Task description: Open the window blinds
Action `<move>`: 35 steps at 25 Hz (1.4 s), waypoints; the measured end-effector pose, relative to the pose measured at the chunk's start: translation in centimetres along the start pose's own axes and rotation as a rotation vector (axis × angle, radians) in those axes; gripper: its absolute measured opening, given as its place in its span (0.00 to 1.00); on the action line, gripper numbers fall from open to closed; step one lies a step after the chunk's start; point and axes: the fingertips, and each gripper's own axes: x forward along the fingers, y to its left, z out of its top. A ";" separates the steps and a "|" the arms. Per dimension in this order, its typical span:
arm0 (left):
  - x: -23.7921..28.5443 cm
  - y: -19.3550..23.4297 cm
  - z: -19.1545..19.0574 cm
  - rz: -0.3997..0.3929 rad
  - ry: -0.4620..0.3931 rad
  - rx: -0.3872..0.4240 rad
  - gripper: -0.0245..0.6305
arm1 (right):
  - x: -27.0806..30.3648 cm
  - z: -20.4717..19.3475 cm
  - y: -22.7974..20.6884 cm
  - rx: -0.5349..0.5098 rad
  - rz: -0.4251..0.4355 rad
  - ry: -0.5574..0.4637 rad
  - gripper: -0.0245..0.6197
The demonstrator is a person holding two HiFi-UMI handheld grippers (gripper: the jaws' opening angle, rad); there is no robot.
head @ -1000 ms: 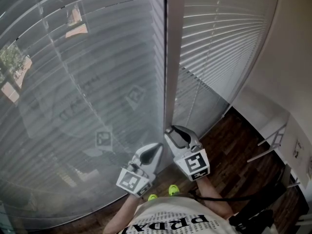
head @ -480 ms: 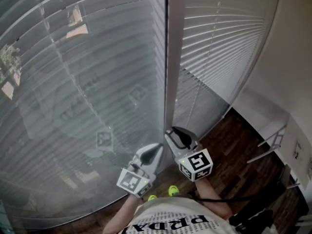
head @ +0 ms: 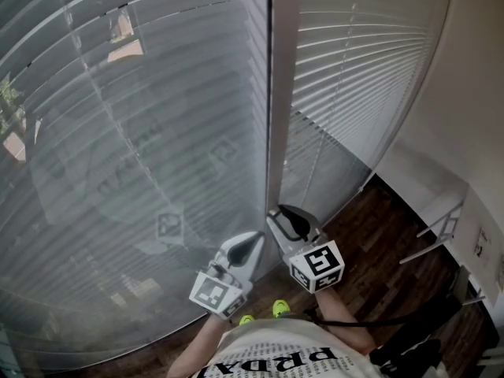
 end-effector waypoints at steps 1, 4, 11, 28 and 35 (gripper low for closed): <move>0.0 0.1 0.0 0.004 0.003 -0.002 0.03 | 0.0 0.0 0.0 -0.001 0.000 0.000 0.24; 0.0 0.1 0.2 0.010 -0.001 -0.010 0.03 | 0.1 0.0 0.0 -0.014 0.015 0.000 0.24; 0.0 0.2 0.1 0.006 -0.005 -0.013 0.03 | -0.2 0.3 0.7 -0.343 0.046 0.085 0.25; -0.1 0.0 0.0 0.003 0.003 -0.023 0.03 | 0.1 -0.4 1.6 -0.941 -0.015 0.167 0.23; 0.0 0.0 0.0 -0.004 -0.001 -0.018 0.03 | 0.1 -0.3 1.6 -0.891 -0.016 0.150 0.24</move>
